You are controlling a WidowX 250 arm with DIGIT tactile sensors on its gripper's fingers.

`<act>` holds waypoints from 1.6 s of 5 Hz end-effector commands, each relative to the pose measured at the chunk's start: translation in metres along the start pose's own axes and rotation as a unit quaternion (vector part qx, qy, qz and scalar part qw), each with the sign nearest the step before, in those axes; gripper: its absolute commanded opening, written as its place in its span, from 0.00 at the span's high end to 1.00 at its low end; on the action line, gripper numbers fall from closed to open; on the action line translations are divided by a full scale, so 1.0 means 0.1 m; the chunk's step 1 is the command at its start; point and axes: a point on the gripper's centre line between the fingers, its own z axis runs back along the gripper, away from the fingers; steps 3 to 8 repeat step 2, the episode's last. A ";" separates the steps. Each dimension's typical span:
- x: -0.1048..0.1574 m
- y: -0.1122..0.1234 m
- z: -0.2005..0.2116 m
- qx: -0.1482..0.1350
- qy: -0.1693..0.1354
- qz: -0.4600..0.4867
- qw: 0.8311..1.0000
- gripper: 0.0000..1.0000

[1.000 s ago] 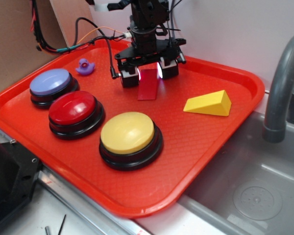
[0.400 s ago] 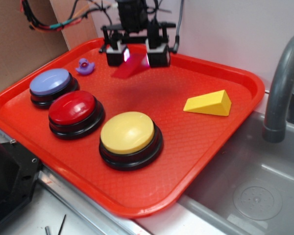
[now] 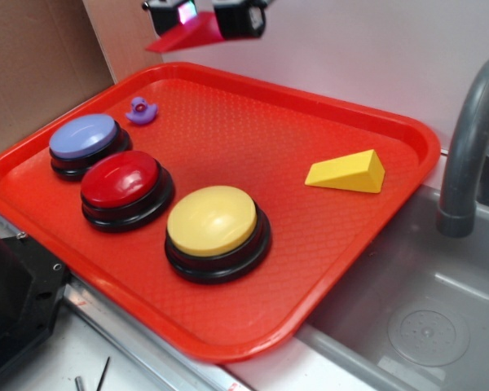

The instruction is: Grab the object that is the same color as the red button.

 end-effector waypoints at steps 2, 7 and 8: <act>-0.04 0.14 0.47 -0.017 -0.059 -0.027 0.998 1.00; -0.04 0.14 0.47 -0.017 -0.059 -0.027 0.998 1.00; -0.04 0.14 0.47 -0.017 -0.059 -0.027 0.998 1.00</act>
